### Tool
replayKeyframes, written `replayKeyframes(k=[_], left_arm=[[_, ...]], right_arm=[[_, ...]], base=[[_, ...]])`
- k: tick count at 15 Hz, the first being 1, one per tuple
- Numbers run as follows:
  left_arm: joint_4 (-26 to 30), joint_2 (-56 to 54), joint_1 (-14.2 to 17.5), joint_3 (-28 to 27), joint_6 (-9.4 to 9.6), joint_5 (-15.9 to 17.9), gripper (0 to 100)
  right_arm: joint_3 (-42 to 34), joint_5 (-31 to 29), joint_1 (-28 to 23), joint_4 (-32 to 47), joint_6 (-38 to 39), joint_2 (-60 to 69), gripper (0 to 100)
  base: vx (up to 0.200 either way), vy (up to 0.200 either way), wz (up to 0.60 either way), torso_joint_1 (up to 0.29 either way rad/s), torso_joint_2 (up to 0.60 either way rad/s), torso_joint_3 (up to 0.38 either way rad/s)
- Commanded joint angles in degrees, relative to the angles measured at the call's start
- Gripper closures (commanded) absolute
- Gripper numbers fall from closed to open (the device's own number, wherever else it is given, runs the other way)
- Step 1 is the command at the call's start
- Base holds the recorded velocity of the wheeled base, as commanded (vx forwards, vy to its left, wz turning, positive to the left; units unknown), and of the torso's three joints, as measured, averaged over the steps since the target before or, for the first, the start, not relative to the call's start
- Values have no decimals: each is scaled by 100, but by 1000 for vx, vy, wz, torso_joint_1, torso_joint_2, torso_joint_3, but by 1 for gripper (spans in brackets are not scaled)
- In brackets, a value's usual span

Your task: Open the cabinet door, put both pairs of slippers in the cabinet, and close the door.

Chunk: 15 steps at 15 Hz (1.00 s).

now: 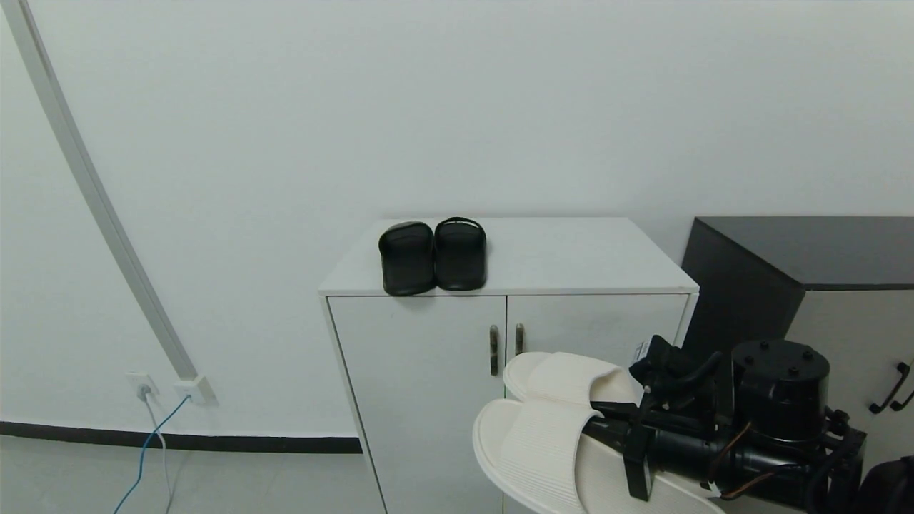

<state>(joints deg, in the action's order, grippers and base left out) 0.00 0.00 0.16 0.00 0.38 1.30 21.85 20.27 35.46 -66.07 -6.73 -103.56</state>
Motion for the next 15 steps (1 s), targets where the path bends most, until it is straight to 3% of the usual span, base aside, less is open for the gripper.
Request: replayKeyframes(k=[1, 15], left_arm=[[0, 9, 2, 0, -3, 1, 0], [0, 9, 2, 0, -3, 1, 0]], right_arm=[[22, 3, 13, -2, -4, -85, 100], [-251, 12, 110, -362, -4, -85, 100]], base=[[0, 0, 0, -207, 520, 330], [0, 0, 0, -152, 485, 330]])
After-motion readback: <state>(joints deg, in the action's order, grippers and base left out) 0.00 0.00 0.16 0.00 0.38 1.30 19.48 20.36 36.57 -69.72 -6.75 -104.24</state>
